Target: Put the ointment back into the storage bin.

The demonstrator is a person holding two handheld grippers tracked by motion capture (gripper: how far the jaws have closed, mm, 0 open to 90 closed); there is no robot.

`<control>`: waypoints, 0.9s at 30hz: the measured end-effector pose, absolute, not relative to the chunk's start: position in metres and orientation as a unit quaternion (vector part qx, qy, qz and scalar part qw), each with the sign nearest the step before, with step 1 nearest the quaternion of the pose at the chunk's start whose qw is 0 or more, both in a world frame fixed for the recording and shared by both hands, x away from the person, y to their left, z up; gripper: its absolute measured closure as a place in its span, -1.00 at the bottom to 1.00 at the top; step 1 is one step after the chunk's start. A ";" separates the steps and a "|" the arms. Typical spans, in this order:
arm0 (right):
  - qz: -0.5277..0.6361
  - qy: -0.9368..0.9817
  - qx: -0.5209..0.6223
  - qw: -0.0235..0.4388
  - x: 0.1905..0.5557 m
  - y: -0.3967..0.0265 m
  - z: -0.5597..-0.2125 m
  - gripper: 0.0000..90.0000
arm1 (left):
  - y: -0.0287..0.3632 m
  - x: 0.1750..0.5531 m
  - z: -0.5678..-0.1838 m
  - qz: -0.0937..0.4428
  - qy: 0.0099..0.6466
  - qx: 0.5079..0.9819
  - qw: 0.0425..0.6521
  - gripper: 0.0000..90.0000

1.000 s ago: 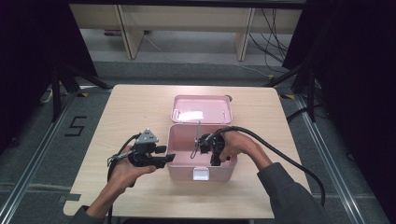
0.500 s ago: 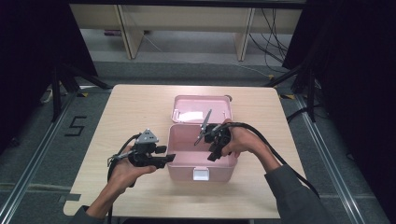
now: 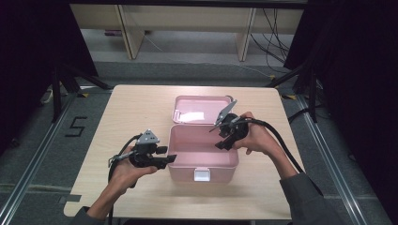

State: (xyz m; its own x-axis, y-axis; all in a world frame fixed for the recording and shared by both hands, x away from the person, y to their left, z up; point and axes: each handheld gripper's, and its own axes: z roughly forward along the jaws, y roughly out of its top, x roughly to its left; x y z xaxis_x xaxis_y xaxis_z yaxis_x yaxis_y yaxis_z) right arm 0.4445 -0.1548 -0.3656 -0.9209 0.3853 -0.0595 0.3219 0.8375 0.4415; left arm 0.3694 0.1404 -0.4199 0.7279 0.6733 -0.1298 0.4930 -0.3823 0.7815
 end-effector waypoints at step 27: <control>0.281 0.896 0.305 0.158 0.474 -0.206 -0.335 0.15 | 0.139 0.369 -0.420 0.113 0.356 0.823 0.429 0.13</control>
State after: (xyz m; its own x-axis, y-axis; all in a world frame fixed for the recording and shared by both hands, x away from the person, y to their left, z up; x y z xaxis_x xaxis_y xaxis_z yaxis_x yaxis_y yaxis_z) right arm 0.4738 -0.2064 -0.3352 -0.7644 0.6348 -0.1126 0.4571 0.6569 0.5996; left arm 0.3686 0.1388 -0.4203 0.7217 0.6818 -0.1191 0.4884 -0.3797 0.7857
